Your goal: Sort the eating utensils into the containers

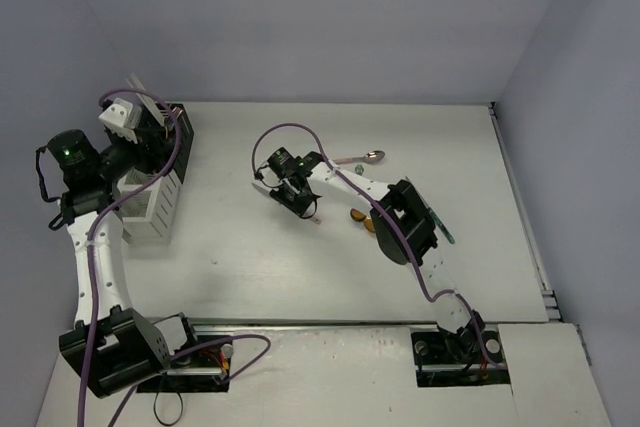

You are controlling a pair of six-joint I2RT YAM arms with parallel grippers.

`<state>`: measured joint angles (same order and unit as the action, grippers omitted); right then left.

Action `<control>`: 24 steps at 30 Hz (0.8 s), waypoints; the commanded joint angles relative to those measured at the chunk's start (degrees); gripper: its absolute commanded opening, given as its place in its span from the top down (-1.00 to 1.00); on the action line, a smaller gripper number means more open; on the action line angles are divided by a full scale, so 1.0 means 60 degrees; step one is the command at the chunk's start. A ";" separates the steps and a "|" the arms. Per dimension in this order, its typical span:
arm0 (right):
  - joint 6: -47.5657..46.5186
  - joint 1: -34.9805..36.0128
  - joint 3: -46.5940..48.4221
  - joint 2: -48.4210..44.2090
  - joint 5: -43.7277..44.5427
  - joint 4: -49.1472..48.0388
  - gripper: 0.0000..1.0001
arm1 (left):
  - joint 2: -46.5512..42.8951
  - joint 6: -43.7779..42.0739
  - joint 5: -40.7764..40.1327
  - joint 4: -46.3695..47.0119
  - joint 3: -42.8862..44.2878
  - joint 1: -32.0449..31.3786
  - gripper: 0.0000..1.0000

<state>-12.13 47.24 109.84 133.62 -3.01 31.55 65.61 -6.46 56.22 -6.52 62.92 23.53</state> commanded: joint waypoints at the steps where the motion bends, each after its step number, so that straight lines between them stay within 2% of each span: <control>1: -0.0105 -0.0051 0.0181 0.0071 -0.0141 0.0731 0.99 | -0.0489 0.0776 0.0329 0.0630 -0.0229 0.0034 -0.41; 5: 0.0305 -0.0114 0.0239 -0.0710 -0.0326 0.0674 1.00 | -0.0840 0.2013 0.0291 0.0905 -0.0762 0.0045 -0.41; 11: 0.1347 -0.0694 0.1623 -0.1967 -0.0870 0.0550 1.00 | -0.1331 0.5692 0.0340 0.2200 -0.1554 -0.0121 -0.41; 18: 0.1465 -0.0652 0.1815 -0.3222 -0.1407 -0.0128 1.00 | -0.1581 0.7240 -0.0123 0.2283 -0.1827 -0.0751 -0.41; 24: 0.1201 -0.0372 0.1850 -0.3743 -0.1459 -0.0557 1.00 | -0.1029 0.8155 -0.0789 0.2568 -0.1668 -0.2122 -0.41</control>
<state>-4.51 43.08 119.19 114.35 -10.03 31.62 57.75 35.57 53.96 2.69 51.09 15.25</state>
